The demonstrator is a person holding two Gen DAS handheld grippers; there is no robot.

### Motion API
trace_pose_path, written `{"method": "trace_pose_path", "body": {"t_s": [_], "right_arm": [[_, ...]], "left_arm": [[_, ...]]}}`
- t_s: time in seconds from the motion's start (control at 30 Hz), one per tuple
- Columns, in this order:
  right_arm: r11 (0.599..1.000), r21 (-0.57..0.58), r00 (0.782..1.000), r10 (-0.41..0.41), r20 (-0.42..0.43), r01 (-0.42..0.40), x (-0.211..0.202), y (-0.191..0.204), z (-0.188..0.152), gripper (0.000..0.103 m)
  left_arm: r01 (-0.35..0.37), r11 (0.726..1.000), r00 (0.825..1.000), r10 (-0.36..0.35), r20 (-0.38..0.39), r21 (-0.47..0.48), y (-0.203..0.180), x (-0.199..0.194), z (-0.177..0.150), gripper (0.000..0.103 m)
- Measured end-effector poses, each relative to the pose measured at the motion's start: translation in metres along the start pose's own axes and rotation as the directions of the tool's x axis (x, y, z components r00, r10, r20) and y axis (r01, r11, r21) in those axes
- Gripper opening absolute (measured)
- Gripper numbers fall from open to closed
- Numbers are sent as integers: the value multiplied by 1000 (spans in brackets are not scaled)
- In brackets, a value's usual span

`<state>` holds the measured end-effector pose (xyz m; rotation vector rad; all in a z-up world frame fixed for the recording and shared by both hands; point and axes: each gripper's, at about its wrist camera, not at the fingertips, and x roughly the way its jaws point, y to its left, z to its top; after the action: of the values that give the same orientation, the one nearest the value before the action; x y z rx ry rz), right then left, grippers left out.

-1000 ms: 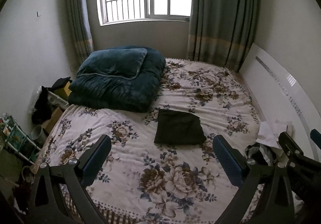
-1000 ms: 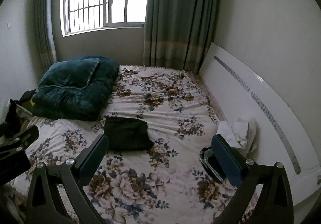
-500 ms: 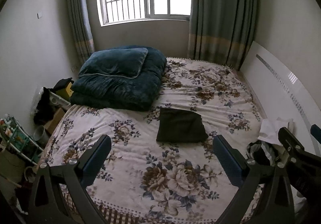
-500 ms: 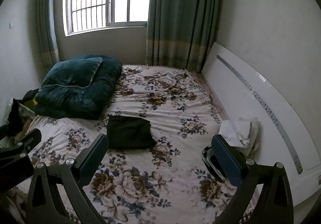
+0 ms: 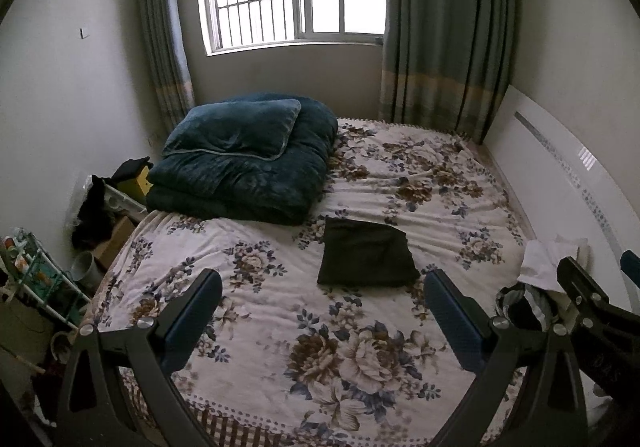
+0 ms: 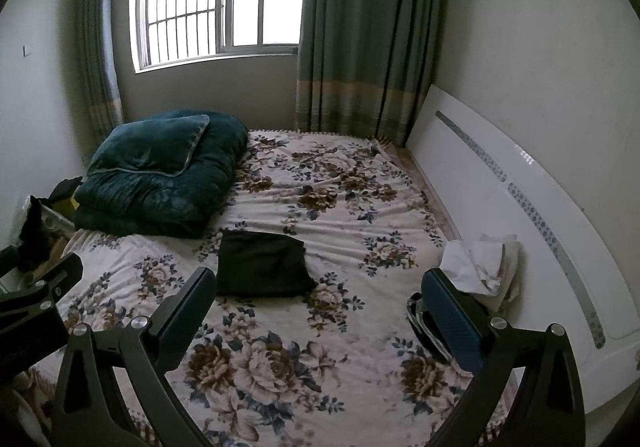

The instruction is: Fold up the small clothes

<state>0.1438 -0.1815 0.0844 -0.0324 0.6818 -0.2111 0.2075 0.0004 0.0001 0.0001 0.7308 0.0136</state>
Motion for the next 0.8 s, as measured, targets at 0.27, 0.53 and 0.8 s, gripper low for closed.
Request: {"method": "trace_pose_path", "body": {"t_s": [0.27,0.53,0.8], "right_arm": [[1000,-8,1000,18,9,-18,-1,6,5,103],[1000,-7,1000,26,10,-25,-3,7,6,103],[1000,-4,1000,26,8,-26,-4,8,6,103]], "left_arm": [[-5,1000,1000,5,5,-9,4,-3,3,103],[-15,1000,1000,15,11,-5,3,-4,3,103],[-14,1000,1000,14,11,-5,2,-5,3,103]]}}
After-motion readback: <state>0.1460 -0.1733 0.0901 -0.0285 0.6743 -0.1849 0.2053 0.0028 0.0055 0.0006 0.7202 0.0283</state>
